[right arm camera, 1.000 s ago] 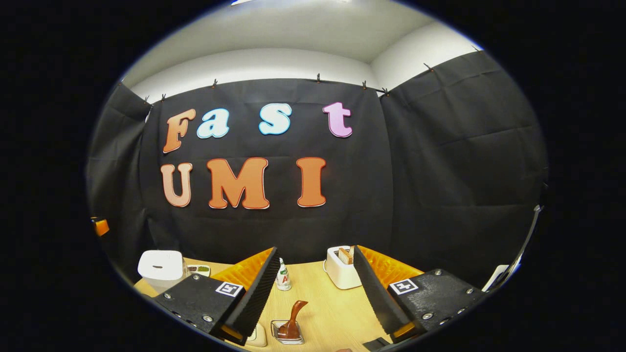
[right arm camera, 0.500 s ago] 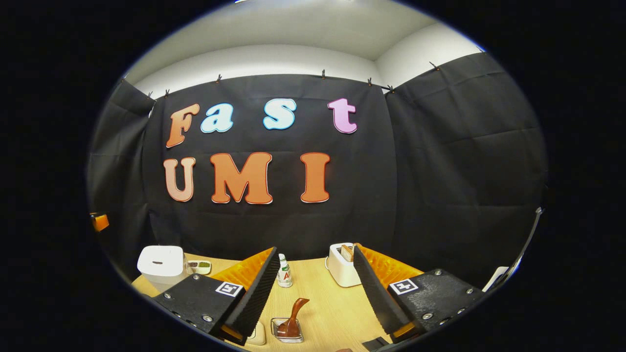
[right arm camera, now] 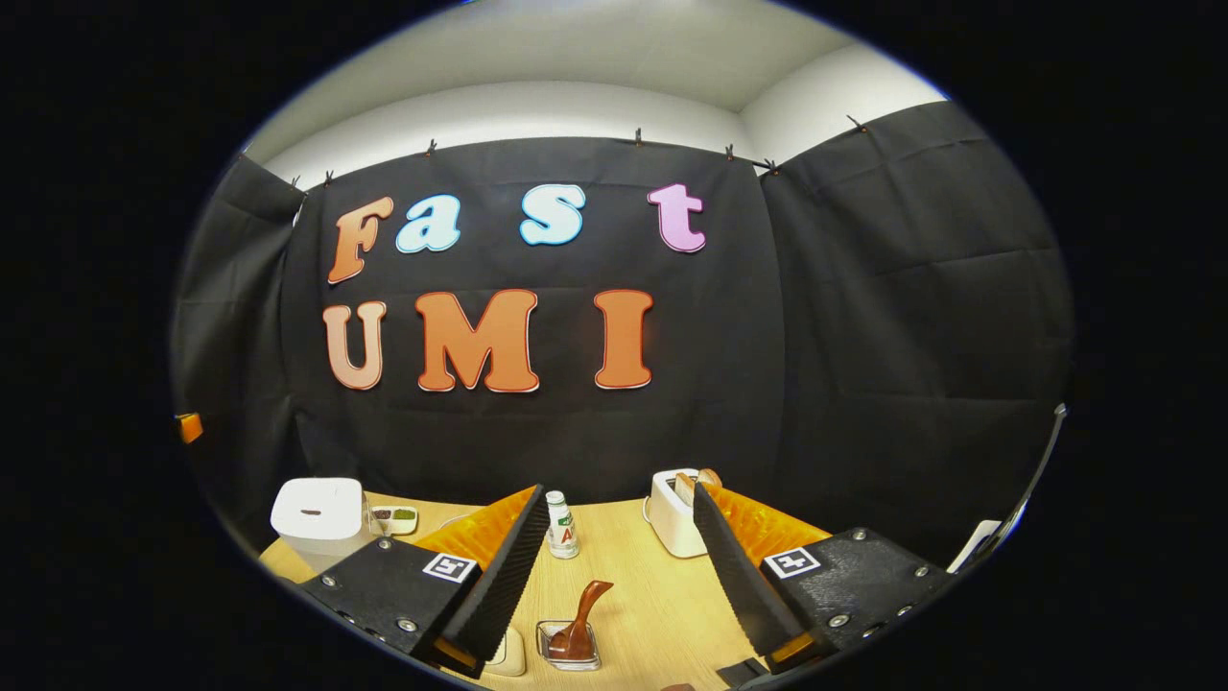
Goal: Close the left gripper, press the button to open the rice cooker; take a wooden spoon from the chopstick holder with the right hand, scoop a spoonful of rice and pour it into the rice cooker, then put the wooden spoon back into the chopstick holder.
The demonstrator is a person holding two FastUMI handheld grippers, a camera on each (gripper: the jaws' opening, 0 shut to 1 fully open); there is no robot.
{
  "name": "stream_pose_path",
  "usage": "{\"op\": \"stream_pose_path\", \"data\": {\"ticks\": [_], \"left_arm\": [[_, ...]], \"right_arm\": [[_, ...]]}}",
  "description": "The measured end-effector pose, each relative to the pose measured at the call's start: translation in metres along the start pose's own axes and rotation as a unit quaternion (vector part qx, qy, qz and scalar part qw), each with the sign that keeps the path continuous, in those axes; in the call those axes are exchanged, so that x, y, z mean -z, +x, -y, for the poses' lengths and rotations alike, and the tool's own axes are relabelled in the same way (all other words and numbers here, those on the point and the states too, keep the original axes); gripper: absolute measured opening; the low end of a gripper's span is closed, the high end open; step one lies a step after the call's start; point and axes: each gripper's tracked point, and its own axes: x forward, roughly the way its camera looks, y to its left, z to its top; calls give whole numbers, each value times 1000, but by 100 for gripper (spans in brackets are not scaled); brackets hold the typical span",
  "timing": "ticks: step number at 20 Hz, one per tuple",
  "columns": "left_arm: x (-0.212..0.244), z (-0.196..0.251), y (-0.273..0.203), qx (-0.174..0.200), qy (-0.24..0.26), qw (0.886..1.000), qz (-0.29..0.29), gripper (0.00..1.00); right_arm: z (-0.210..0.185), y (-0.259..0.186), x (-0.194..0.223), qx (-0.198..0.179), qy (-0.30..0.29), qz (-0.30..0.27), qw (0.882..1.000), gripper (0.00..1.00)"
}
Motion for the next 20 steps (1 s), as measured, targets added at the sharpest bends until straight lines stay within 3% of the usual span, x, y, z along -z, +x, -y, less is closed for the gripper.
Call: {"op": "stream_pose_path", "data": {"ticks": [2,3,6,11,20], "left_arm": [[4,3,5,2,2,1000,-10,7],[-11,3,-16,8,-5,1000,-10,7],[17,-4,18,-5,23,999,-37,4],[40,16,45,45,-21,996,-72,4],[113,39,139,83,-23,988,-129,4]], "right_arm": [[0,1,2,2,-1,-2,1000,93],[0,2,3,3,-1,-5,1000,93],[0,5,1,8,1,-1,1000,93],[-5,10,8,6,-4,-12,1000,94],[-3,18,31,19,-5,-42,999,94]]}}
